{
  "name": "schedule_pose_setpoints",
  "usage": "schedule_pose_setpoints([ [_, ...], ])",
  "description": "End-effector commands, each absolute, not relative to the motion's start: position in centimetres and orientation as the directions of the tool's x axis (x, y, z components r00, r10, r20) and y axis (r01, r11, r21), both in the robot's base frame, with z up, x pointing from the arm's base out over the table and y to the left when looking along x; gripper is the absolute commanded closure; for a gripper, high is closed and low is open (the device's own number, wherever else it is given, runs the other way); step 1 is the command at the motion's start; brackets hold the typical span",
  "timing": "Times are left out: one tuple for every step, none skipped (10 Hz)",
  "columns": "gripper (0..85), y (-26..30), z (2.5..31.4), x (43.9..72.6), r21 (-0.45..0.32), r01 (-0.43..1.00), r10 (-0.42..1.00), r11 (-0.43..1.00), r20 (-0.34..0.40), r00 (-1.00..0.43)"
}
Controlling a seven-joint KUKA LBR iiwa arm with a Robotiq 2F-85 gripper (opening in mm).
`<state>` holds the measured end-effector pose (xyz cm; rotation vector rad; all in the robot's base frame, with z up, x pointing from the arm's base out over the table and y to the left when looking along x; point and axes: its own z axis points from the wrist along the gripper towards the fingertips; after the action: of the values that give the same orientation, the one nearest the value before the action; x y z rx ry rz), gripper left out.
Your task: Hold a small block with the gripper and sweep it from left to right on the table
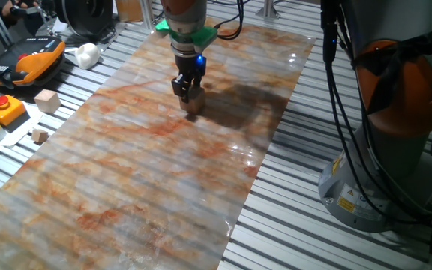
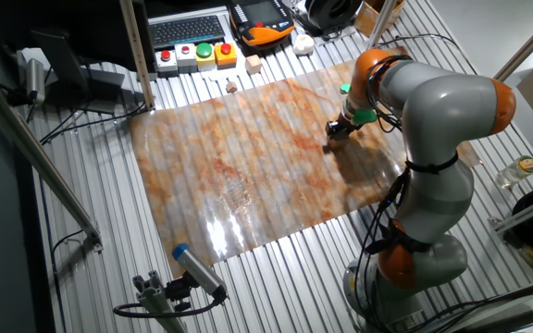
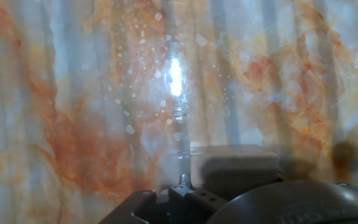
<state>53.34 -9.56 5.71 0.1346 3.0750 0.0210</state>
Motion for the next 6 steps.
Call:
schedule_pose_setpoints([
  [85.0,-9.57,5.71,53.33,0.012,0.078,0.079,0.997,-0.064,-0.995],
  [85.0,-9.57,5.71,53.33,0.009,0.063,0.064,0.998,-0.064,-0.996],
  [85.0,-9.57,5.71,53.33,0.011,0.055,0.056,0.998,-0.064,-0.996],
  [85.0,-9.57,5.71,53.33,0.008,0.054,0.055,0.999,-0.064,-0.996],
  [85.0,-9.57,5.71,53.33,0.006,0.057,0.058,0.998,-0.064,-0.996],
  [85.0,-9.57,5.71,53.33,-0.001,0.064,0.064,0.998,-0.063,-0.996],
])
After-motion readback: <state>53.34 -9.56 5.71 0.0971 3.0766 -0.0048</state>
